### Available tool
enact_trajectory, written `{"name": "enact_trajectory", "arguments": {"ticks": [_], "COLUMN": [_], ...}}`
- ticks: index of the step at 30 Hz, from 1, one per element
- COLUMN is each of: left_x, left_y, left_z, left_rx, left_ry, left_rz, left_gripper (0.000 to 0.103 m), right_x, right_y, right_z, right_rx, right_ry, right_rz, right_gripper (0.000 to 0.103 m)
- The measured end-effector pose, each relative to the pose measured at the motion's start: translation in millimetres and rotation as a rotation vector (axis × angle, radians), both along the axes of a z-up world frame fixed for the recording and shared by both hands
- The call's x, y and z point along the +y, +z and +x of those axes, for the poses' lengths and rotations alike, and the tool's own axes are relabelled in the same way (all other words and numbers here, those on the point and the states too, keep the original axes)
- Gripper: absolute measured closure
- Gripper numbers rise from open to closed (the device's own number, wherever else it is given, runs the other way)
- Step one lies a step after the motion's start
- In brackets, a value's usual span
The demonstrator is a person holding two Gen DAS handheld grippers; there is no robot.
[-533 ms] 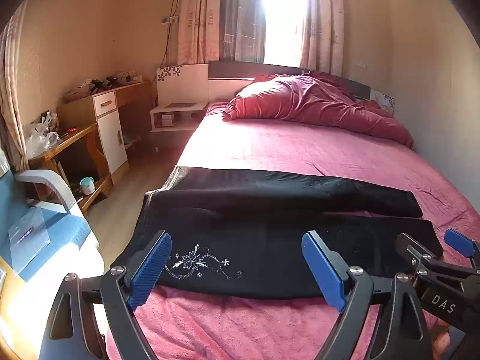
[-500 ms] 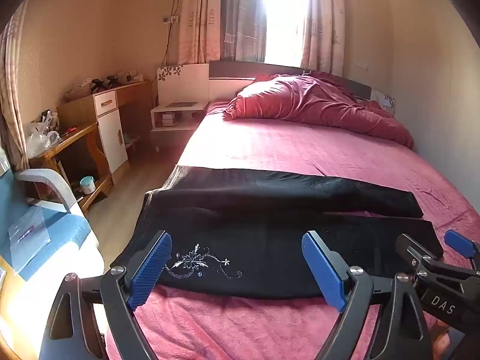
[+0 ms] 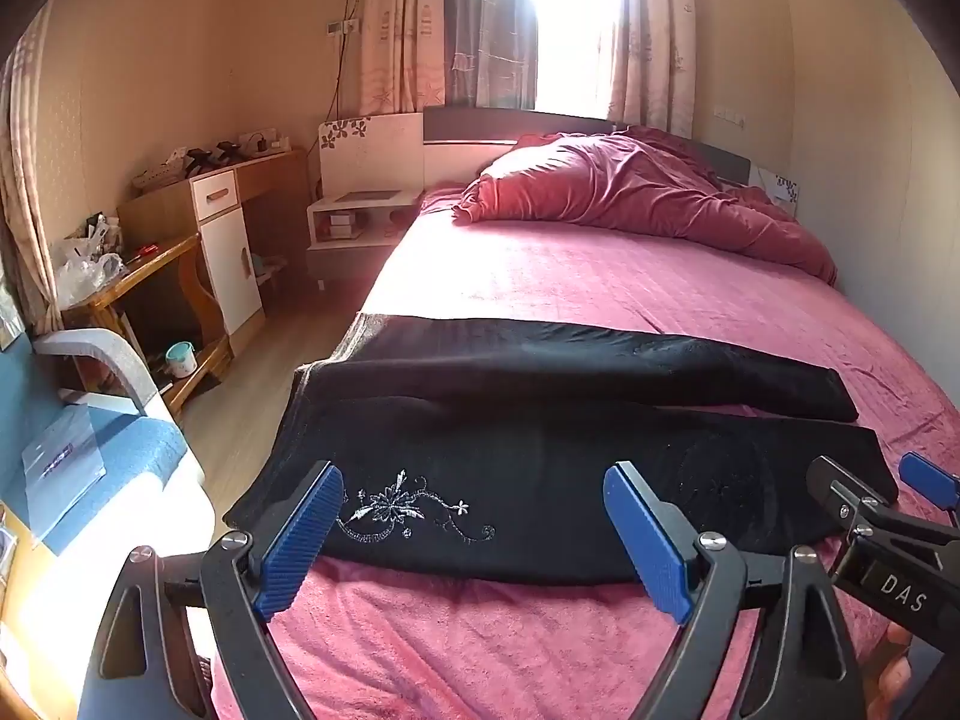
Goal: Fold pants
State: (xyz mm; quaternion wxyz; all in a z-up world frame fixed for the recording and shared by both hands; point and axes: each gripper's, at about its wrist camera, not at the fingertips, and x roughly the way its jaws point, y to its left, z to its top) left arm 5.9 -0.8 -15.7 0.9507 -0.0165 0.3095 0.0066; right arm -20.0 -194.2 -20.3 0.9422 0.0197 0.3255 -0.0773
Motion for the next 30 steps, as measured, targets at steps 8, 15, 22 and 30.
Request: {"name": "enact_trajectory", "arguments": {"ticks": [8,15,22,30], "left_x": [4.3,5.5,7.4,8.0], "left_y": [-2.7,-5.5,-9.2,-9.9], "left_z": [2.1,3.1,4.3,4.3], "left_rx": [0.007,0.01,0.017,0.019], "left_ry": [0.018,0.025,0.031,0.028], "left_rz": [-0.001,0.002,-0.001,-0.005], "left_gripper": [0.012,0.012,0.012,0.012], "right_x": [-4.9,-6.1,-7.0,-5.9], "right_y": [0.4,-2.6,-5.5,-6.9], "right_z": [5.3,6.5,8.5,8.6], "right_rx": [0.007,0.003,0.005,0.003], "right_ry": [0.004,0.009,0.008,0.013], "right_rz": [0.01,0.015,0.017,0.018], "right_gripper": [0.0,0.0,0.0,0.0]}}
